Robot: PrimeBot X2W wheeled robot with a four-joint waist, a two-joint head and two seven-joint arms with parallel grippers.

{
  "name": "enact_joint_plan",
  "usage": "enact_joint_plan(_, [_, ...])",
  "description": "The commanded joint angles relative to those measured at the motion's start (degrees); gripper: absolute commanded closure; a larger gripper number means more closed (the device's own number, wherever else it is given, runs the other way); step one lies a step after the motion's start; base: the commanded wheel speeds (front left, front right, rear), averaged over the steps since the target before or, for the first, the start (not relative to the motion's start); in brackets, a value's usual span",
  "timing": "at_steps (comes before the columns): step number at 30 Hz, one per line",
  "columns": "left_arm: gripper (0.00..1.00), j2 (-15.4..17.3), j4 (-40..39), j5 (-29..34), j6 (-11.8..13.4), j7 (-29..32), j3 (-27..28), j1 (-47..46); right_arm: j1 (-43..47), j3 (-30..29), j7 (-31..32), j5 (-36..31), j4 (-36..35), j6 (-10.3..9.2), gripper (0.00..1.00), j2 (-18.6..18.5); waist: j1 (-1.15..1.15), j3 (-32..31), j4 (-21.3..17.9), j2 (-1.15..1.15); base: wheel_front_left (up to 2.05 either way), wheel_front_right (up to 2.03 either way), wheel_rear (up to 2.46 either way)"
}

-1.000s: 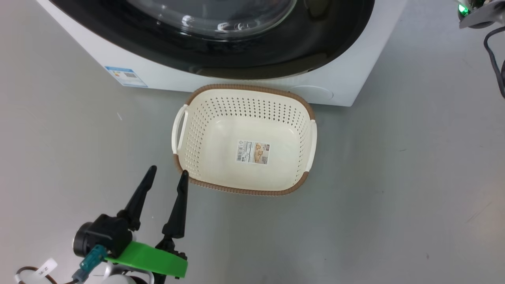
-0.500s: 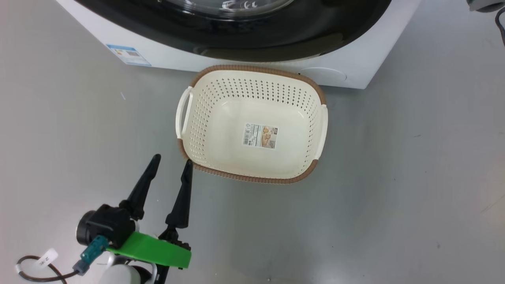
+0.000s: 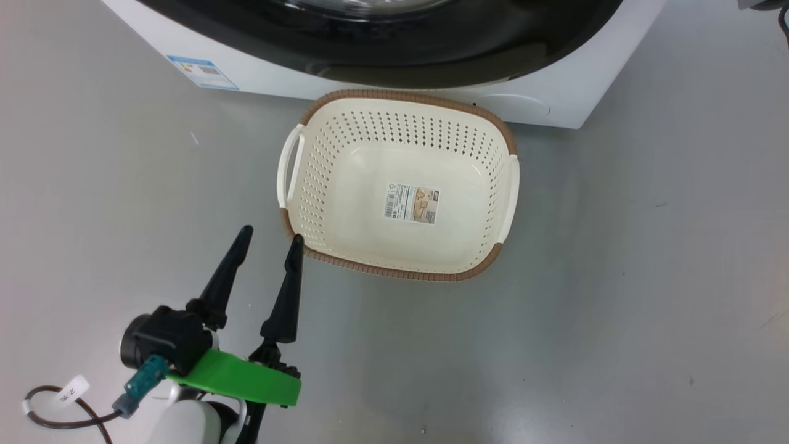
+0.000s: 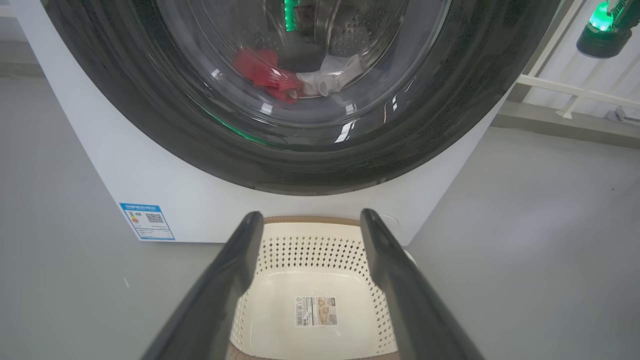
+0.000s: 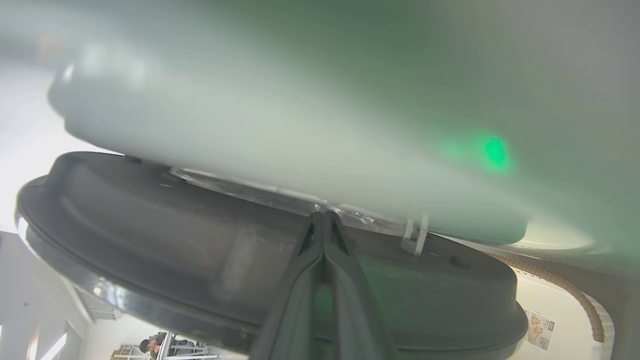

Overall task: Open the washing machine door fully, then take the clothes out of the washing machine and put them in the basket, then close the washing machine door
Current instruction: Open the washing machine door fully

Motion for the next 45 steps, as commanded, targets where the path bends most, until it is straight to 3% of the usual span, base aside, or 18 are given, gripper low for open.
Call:
enact_joint_plan(1, [0.0, 0.8, -1.0, -0.3, -0.3, -0.7, 1.7, -0.2, 0.7, 0.4, 0.8, -0.2, -2.3, 0.34, 1.0, 1.5, 0.0, -0.5, -0.1, 0.0, 0.0, 0.0, 0.0])
enact_joint_plan(24, [0.0, 0.7, 0.3, 1.0, -0.3, -0.7, 1.9, 4.2, 17.4, 2.4, 4.2, 0.6, -13.1, 0.34, 1.0, 2.9, 0.0, -9.0, -1.7, 0.0, 0.0, 0.0, 0.0])
enact_joint_plan(45, [0.0, 0.5, 0.9, 2.1, -0.3, -0.7, 2.3, 9.9, 31.3, 4.5, 5.4, 0.0, -21.9, 0.34, 1.0, 4.5, 0.0, -16.5, 1.3, 0.0, 0.0, 0.0, 0.0])
